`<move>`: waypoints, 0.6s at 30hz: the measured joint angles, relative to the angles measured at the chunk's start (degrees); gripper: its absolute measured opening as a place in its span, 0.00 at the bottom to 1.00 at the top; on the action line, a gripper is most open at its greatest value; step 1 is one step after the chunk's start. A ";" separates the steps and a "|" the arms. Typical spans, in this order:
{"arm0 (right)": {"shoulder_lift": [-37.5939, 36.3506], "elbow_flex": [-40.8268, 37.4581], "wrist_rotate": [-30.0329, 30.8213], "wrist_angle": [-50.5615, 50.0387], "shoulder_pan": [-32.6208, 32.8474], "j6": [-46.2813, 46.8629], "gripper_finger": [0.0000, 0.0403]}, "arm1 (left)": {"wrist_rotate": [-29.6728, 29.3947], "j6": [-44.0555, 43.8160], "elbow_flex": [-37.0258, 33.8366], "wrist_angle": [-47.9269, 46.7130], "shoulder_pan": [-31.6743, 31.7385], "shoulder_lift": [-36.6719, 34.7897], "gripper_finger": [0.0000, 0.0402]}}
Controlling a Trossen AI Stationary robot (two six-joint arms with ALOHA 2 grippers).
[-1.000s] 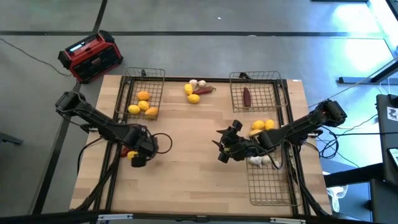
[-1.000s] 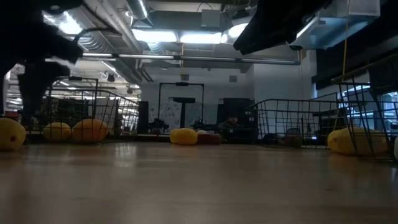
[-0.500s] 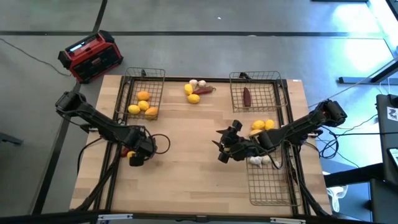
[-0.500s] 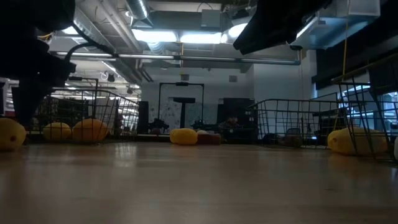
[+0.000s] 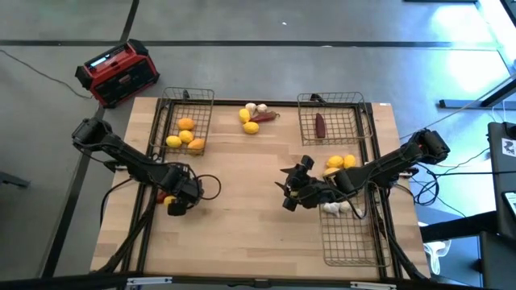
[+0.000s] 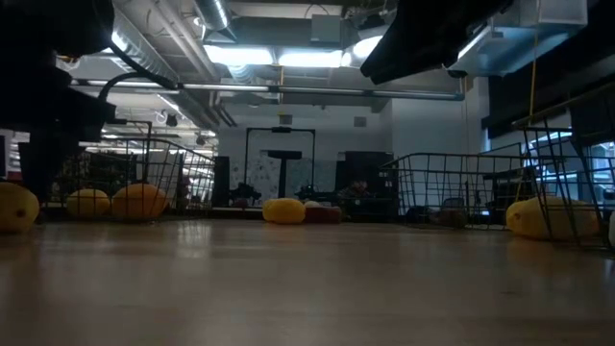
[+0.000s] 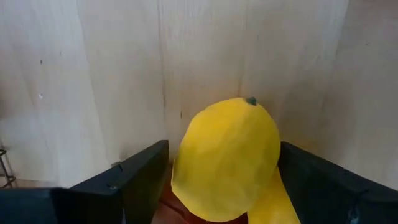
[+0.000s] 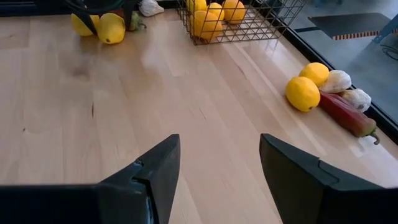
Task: Sort produce into baskets
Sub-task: Put the yellow lemon into the top left wire basket
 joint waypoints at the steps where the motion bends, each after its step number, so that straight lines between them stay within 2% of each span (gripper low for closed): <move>1: 0.00 0.00 -0.04 0.00 0.00 0.00 0.53 | -0.01 0.20 0.00 0.00 0.00 0.00 0.73; 6: 0.00 0.00 -0.28 -0.04 0.00 -0.02 0.53 | -0.03 1.24 0.00 0.23 0.00 0.00 0.71; 14: 0.00 0.00 -1.99 -0.07 0.00 -0.21 0.53 | -0.54 2.24 0.00 0.60 0.00 0.00 0.53; 18: -0.02 0.00 -2.01 -0.07 0.00 -0.22 0.53 | -0.60 -2.62 0.66 0.77 0.10 0.00 0.49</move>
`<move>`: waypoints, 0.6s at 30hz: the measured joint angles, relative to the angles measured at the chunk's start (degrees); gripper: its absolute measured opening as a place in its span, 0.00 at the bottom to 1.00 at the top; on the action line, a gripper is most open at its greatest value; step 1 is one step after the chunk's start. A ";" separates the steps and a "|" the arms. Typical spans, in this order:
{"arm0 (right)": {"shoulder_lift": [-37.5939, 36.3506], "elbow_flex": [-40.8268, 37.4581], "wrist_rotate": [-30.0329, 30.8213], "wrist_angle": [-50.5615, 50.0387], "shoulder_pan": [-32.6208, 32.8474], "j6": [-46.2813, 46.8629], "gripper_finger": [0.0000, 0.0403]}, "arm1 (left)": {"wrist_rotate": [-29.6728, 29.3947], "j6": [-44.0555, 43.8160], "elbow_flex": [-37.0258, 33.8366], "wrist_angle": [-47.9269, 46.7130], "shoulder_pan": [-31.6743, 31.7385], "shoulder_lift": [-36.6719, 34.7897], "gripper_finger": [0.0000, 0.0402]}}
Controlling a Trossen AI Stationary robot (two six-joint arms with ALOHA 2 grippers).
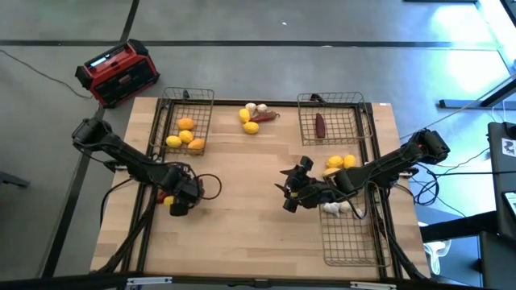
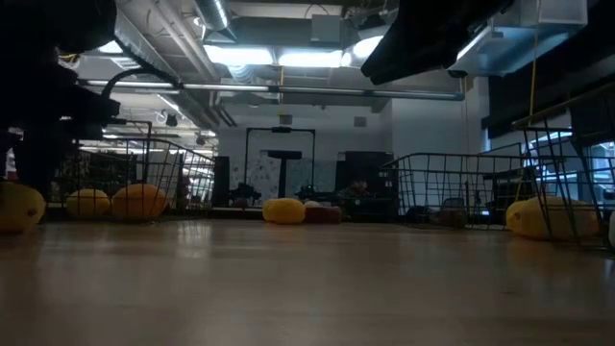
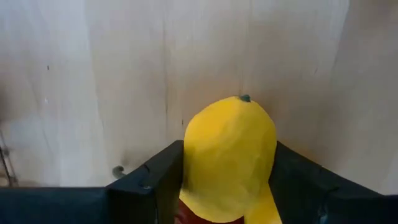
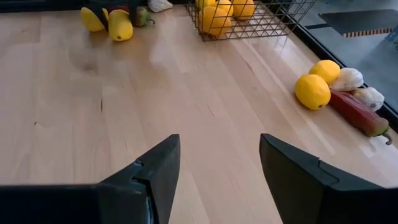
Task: Sort produce into baskets
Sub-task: Put the yellow lemon into the top left wire basket
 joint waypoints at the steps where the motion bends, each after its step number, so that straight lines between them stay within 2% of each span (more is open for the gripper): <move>1: 0.02 0.00 0.00 -0.02 0.00 0.00 0.53 | 0.00 -1.52 0.74 -0.15 0.22 0.00 0.48; 5: 0.00 0.00 0.02 0.04 0.00 0.00 0.53 | -0.01 -4.82 4.31 -1.09 0.70 -0.53 0.50; 9: 0.02 0.02 0.02 0.58 0.00 0.00 0.53 | -0.71 -4.02 9.06 -1.69 0.70 -1.70 0.50; 18: 0.02 0.02 0.05 1.05 0.00 -0.02 0.53 | -10.20 -2.05 21.79 -10.08 2.59 -4.29 0.50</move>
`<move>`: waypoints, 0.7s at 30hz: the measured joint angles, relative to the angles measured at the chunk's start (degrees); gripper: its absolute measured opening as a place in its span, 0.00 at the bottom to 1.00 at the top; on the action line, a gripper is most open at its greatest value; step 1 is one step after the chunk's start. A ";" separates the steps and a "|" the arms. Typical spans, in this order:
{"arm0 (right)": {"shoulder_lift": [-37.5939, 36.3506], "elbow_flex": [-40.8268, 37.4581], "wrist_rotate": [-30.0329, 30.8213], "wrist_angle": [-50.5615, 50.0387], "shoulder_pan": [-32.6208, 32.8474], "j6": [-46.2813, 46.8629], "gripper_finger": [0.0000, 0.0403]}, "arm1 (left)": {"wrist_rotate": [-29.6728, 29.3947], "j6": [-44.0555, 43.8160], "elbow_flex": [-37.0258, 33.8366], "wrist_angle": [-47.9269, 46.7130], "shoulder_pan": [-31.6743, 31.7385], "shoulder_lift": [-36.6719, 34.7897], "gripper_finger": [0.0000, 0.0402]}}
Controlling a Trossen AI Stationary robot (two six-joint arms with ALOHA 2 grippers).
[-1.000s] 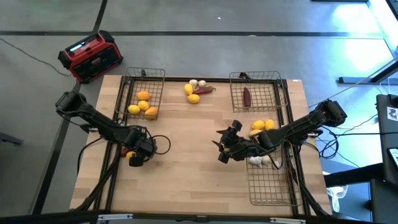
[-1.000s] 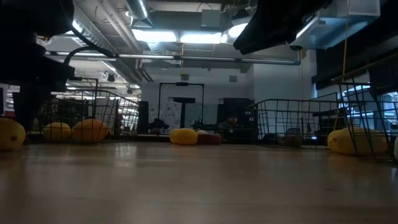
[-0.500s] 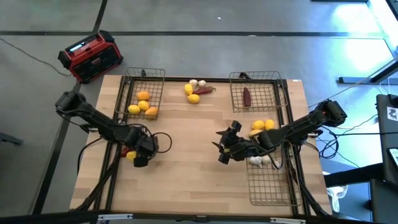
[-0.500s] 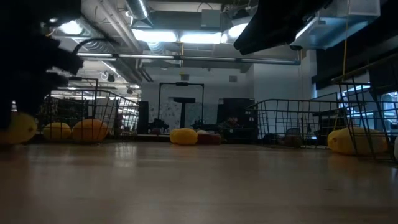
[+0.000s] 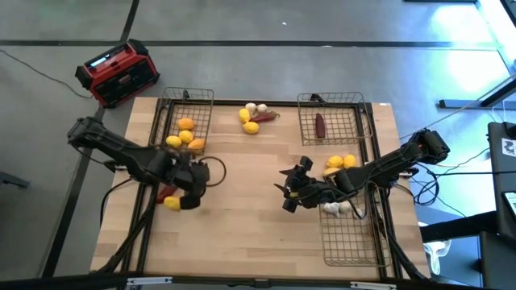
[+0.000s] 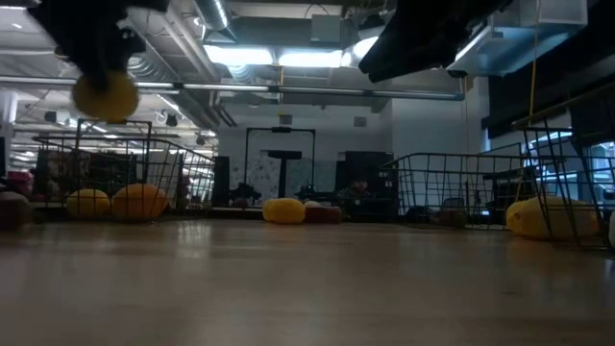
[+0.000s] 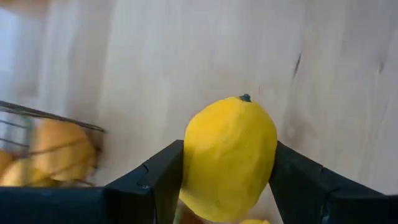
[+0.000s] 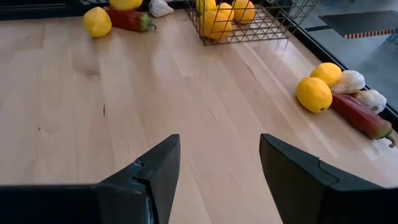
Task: Sort produce into baskets
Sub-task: Put the yellow lemon into the top left wire basket
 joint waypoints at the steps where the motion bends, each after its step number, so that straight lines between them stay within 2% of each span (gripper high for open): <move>1: 0.00 0.00 0.02 -0.02 0.00 0.00 0.53 | -0.56 0.25 1.14 -0.28 0.44 -0.31 0.50; 10: 0.00 0.00 0.03 0.02 0.00 0.00 0.53 | -10.32 4.06 5.13 -1.30 5.52 -5.99 0.51; 21: -0.02 0.00 -0.17 0.00 0.00 0.00 0.53 | -25.55 4.43 5.11 -1.27 17.52 -9.96 0.51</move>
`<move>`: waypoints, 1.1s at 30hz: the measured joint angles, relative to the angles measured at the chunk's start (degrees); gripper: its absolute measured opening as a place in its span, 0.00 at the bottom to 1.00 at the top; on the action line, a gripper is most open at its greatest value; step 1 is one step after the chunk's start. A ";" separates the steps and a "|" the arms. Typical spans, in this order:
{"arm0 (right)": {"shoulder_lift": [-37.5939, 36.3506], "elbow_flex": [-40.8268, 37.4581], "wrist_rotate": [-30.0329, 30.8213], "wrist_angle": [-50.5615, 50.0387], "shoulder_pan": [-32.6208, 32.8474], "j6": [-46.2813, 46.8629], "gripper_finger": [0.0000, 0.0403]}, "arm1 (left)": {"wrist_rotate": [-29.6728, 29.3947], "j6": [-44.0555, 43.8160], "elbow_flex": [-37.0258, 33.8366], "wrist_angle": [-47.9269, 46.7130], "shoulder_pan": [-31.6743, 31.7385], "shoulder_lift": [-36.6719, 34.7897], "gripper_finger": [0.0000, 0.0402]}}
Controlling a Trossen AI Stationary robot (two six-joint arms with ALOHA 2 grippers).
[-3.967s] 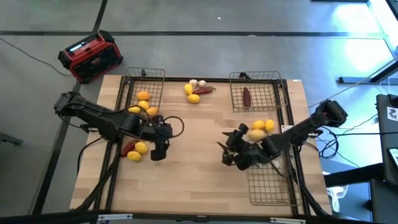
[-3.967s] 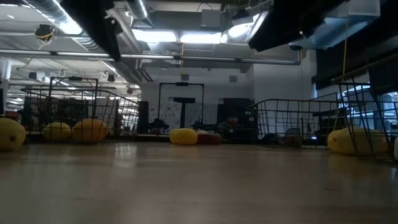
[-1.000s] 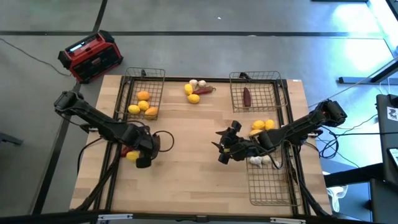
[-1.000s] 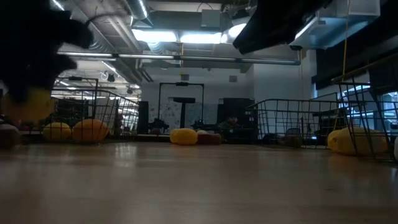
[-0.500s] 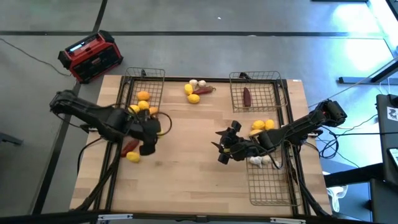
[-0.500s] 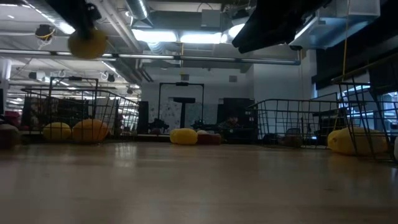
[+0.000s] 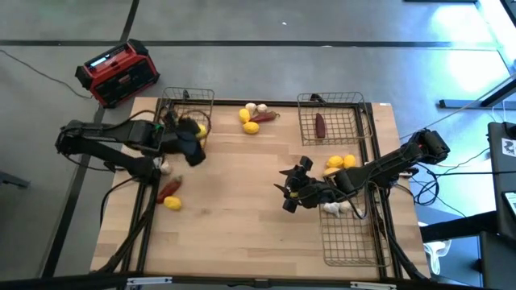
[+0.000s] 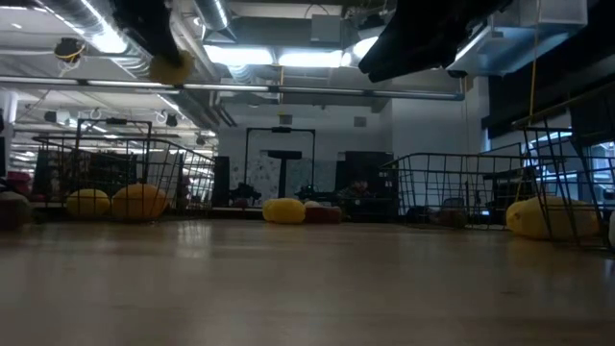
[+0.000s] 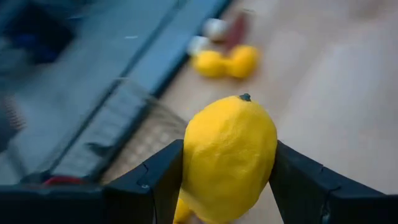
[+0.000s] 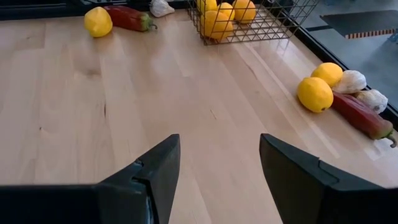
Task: Sort produce into baskets
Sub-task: Put the yellow lemon into the top left wire basket
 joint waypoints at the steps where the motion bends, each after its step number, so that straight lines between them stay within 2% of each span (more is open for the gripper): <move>1: 0.01 0.00 -0.02 0.00 0.00 -0.01 0.53 | -2.01 -0.50 -0.17 0.12 1.41 0.00 0.51; 5: 0.02 0.00 -0.25 -0.02 0.00 0.00 0.53 | -6.76 -0.99 -1.25 0.30 7.72 0.07 0.51; 14: 0.02 0.00 -0.27 -0.11 0.00 -0.11 0.53 | -6.95 0.12 -6.11 2.05 22.39 0.11 0.51; 18: 0.01 -0.02 -0.27 -0.13 0.00 -0.13 0.53 | -6.63 1.41 -9.29 6.10 27.54 0.46 0.51; 30: 0.01 -0.04 -0.29 -0.12 0.00 -0.17 0.53 | 3.33 6.38 -15.13 16.06 40.94 0.46 0.51; 33: 0.00 -0.07 -0.29 -0.11 0.02 -0.17 0.53 | 7.91 8.60 -16.29 18.78 43.53 0.76 0.51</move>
